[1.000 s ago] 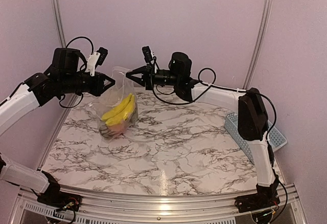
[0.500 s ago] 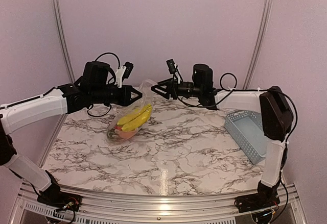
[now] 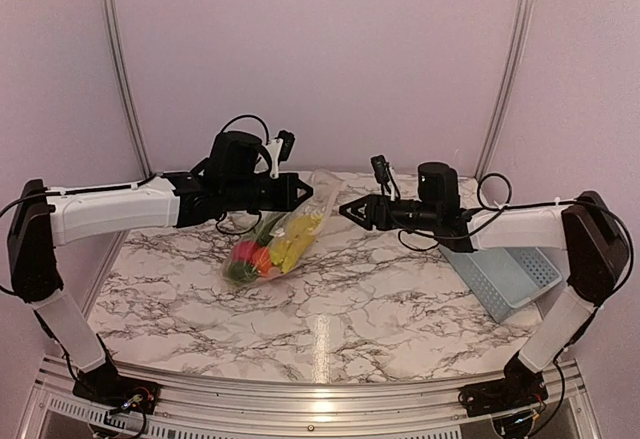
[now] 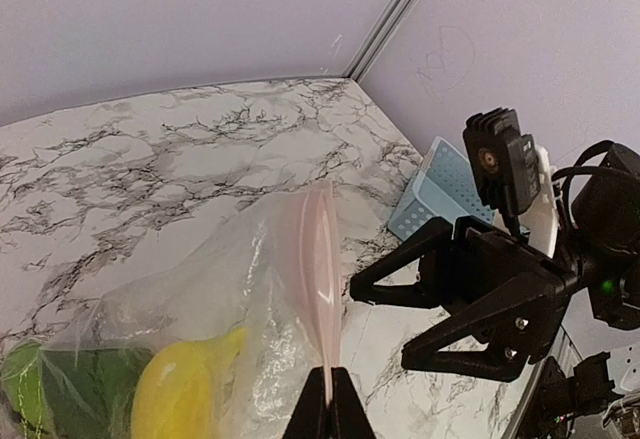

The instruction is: Open the zip-top bag and remove the fake food

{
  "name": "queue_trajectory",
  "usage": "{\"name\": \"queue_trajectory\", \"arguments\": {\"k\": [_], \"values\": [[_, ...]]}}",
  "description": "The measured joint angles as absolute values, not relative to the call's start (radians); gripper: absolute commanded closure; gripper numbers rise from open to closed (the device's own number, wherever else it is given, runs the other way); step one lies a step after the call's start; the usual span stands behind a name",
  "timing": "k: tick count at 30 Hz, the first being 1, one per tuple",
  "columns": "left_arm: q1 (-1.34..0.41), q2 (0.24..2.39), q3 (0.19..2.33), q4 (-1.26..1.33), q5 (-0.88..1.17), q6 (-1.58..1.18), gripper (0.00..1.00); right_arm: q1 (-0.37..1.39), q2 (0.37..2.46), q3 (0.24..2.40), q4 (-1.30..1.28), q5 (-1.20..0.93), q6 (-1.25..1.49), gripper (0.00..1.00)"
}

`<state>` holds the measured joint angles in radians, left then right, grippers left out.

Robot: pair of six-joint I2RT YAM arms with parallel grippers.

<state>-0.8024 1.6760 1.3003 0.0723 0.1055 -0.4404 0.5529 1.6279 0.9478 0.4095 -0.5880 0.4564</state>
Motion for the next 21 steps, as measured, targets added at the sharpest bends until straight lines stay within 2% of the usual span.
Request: {"name": "queue_trajectory", "arguments": {"k": [9,10,14,16,21], "values": [[-0.828,1.732,1.321,0.110,0.083,-0.461,1.00,0.623,1.707,0.913,0.467,-0.562,0.578,0.41],[-0.831,1.733,1.321,0.111,0.082,-0.461,1.00,0.627,1.735,0.925,0.481,-0.566,0.594,0.45],[-0.833,1.733,1.320,0.123,0.077,-0.461,1.00,0.630,1.820,0.976,0.505,-0.576,0.635,0.88],[-0.833,1.733,1.319,0.128,0.072,-0.461,1.00,0.630,1.837,0.991,0.509,-0.575,0.649,1.00],[-0.833,1.733,1.299,0.131,0.042,-0.456,1.00,0.629,1.815,0.987,0.484,-0.561,0.646,1.00]]}}
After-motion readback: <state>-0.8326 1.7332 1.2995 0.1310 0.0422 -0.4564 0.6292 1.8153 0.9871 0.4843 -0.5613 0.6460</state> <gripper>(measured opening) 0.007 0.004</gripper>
